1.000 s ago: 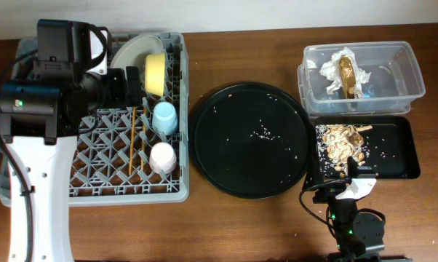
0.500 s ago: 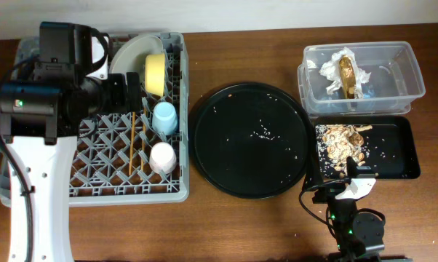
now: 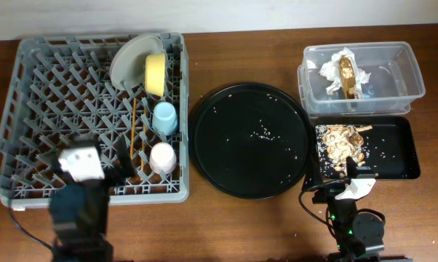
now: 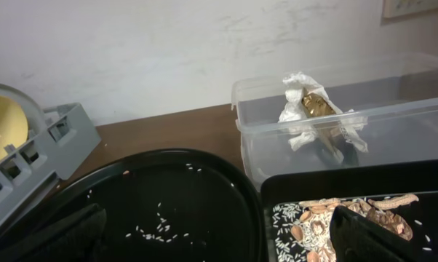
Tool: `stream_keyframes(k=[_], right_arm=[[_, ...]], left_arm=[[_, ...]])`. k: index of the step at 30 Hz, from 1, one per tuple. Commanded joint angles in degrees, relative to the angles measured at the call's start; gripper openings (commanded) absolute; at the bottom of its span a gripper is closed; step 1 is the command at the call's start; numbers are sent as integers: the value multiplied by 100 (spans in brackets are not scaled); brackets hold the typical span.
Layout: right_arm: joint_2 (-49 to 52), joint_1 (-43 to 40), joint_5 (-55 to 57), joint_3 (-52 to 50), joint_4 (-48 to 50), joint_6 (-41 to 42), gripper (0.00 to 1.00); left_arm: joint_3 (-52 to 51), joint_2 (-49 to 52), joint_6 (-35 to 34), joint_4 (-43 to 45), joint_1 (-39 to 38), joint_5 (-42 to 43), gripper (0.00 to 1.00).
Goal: Sort waste into correct bins and load items into the dishwasher rack
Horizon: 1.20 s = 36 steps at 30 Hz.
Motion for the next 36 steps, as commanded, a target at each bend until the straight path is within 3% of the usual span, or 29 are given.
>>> stream_keyframes(k=[1, 7, 11, 36], right_arm=[[-42, 31, -11, -52, -15, -42, 99], [-39, 31, -11, -52, -15, -42, 98], [-39, 31, -11, -52, -15, -42, 98], [-39, 31, -11, -52, -15, -42, 98]], left_arm=[[-1445, -1163, 118, 686, 39, 114, 99], [-2599, -2295, 820, 1019, 59, 109, 99], [-2605, -2673, 872, 374, 142, 109, 99], [-2601, -2695, 870, 376, 136, 109, 99]])
